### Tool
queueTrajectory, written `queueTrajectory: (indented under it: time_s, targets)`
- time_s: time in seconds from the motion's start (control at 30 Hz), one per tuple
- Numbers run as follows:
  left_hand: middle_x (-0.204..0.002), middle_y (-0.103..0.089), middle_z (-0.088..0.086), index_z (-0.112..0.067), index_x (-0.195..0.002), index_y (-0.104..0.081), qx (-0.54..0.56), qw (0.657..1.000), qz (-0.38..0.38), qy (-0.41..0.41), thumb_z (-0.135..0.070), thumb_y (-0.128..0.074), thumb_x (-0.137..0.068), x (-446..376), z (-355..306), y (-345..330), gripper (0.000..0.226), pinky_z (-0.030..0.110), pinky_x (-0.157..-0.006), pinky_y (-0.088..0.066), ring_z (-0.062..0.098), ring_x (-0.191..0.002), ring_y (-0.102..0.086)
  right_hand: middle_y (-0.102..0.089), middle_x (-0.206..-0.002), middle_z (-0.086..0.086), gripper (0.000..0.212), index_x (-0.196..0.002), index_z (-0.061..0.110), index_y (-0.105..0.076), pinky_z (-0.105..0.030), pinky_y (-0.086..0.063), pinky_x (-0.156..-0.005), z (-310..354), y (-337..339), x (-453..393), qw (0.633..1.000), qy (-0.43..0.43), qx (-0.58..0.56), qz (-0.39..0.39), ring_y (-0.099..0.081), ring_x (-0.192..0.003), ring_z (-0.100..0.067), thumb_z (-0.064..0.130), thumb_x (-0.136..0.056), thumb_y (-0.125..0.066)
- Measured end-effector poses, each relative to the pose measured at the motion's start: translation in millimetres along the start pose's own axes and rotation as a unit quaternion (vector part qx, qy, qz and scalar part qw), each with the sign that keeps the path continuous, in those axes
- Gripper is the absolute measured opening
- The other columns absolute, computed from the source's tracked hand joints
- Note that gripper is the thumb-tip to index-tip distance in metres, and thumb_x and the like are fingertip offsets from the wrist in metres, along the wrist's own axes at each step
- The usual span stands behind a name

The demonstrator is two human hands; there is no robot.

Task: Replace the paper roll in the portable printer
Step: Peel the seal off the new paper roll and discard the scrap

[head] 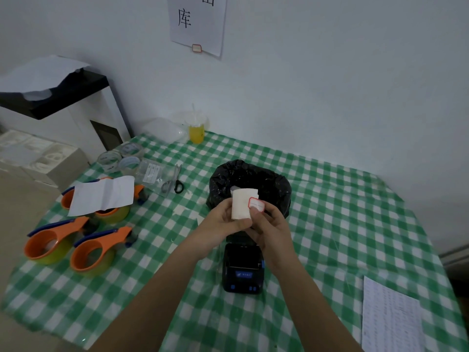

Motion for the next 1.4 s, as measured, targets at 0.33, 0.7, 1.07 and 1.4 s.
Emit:
queueTrajectory:
  time_s: [0.33, 0.7, 1.07, 1.4]
  targets:
    - [-0.115, -0.06, -0.009, -0.059, -0.103, -0.043, -0.185, 0.98, -0.018, -0.078, -0.02, -0.082, -0.07, 2.1, -21.3, 3.2, 0.064, 0.014, -0.073, -0.055, 0.005, -0.1, -0.063, -0.069, -0.105, -0.014, 0.024, -0.11, 0.011, -0.06, -0.023, -0.058, -0.069, 8.4, 2.0, 1.0, 0.998, -0.018, 0.057, 0.003, -0.069, -0.088, -0.02, 0.013, -0.086, -0.063]
    - [-0.111, -0.064, -0.003, -0.035, -0.12, -0.048, -0.191, 0.978, -0.052, -0.071, -0.02, -0.084, -0.066, -0.8, -15.6, 2.4, 0.066, 0.029, -0.082, -0.058, 0.01, -0.096, -0.064, -0.064, -0.089, 0.0, 0.014, -0.091, 0.011, -0.072, -0.022, -0.047, -0.075, 48.1, -3.0, 23.2, 0.741, 0.424, 0.517, -0.062, -0.055, -0.084, -0.009, 0.021, -0.082, -0.066]
    - [-0.109, -0.061, -0.003, -0.036, -0.114, -0.047, -0.212, 0.97, -0.087, -0.085, -0.023, -0.083, -0.066, -1.6, -14.9, 4.5, 0.061, 0.037, -0.084, -0.058, 0.013, -0.1, -0.062, -0.068, -0.085, -0.009, 0.015, -0.088, 0.005, -0.071, -0.019, -0.041, -0.078, 47.7, -19.1, 32.6, 0.633, 0.509, 0.578, -0.079, -0.052, -0.084, -0.016, 0.017, -0.084, -0.063]
    - [-0.105, -0.06, -0.015, -0.048, -0.103, -0.047, -0.231, 0.96, -0.098, -0.126, -0.021, -0.082, -0.069, 4.6, -22.9, 1.9, 0.056, 0.024, -0.077, -0.058, 0.001, -0.095, -0.06, -0.075, -0.09, 0.003, 0.015, -0.093, 0.015, -0.075, 0.002, -0.034, -0.079, 39.5, -9.3, 17.3, 0.746, 0.345, 0.564, -0.077, -0.061, -0.085, -0.014, 0.016, -0.078, -0.073]
Point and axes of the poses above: each hand's wrist, its own x-axis away from the middle knuckle, its own y-axis out of the back of the hand, z = x × y, the point moved 5 cm from there along -x, towards the middle knuckle
